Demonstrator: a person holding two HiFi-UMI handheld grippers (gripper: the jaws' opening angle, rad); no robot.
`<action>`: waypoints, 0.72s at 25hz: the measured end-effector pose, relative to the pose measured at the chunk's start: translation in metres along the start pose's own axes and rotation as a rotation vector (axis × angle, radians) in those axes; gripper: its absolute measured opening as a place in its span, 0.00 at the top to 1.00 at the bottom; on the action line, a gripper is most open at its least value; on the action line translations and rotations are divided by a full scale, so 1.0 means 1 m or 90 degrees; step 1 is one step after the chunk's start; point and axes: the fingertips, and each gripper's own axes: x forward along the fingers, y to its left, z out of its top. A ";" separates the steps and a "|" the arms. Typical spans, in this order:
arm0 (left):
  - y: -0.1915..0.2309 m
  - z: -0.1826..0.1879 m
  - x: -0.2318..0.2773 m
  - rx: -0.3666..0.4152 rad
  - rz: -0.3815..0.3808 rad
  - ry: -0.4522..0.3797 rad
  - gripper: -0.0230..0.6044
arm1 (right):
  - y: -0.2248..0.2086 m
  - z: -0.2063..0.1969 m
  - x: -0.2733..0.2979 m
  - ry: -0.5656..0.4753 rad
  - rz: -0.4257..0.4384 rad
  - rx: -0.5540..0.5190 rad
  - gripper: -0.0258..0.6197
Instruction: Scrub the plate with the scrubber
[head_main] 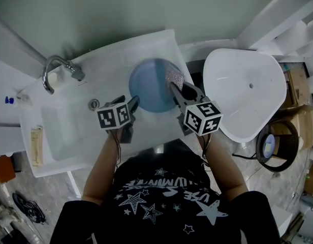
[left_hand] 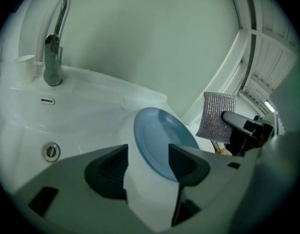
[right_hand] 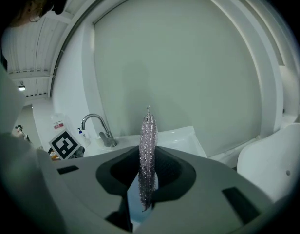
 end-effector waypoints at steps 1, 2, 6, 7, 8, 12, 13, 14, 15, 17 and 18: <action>0.002 0.000 0.004 -0.007 0.009 0.003 0.54 | -0.003 0.000 0.003 0.003 0.006 -0.003 0.83; 0.005 -0.001 0.008 -0.013 0.019 0.004 0.56 | -0.007 0.001 0.006 0.007 0.013 -0.004 0.83; 0.018 0.001 0.018 -0.012 0.071 0.007 0.76 | -0.022 0.002 0.019 0.016 0.034 0.015 0.83; 0.019 0.000 0.020 -0.017 0.076 0.011 0.76 | -0.024 0.003 0.023 0.020 0.042 0.018 0.83; 0.020 -0.001 0.023 -0.026 0.075 0.016 0.76 | -0.026 0.003 0.027 0.024 0.050 0.017 0.83; 0.018 -0.004 0.036 -0.072 0.063 0.034 0.66 | -0.033 0.004 0.039 0.036 0.076 0.011 0.83; 0.018 -0.004 0.038 -0.079 0.065 0.034 0.66 | -0.035 0.004 0.041 0.038 0.081 0.011 0.83; 0.019 -0.004 0.040 -0.084 0.070 0.033 0.66 | -0.035 0.005 0.043 0.039 0.086 0.010 0.83; 0.021 -0.003 0.042 -0.088 0.075 0.032 0.66 | -0.036 0.005 0.045 0.041 0.090 0.009 0.83; 0.023 -0.002 0.045 -0.093 0.081 0.034 0.66 | -0.037 0.004 0.048 0.046 0.097 0.007 0.83; 0.024 -0.002 0.047 -0.094 0.083 0.036 0.66 | -0.037 0.003 0.050 0.049 0.100 0.006 0.83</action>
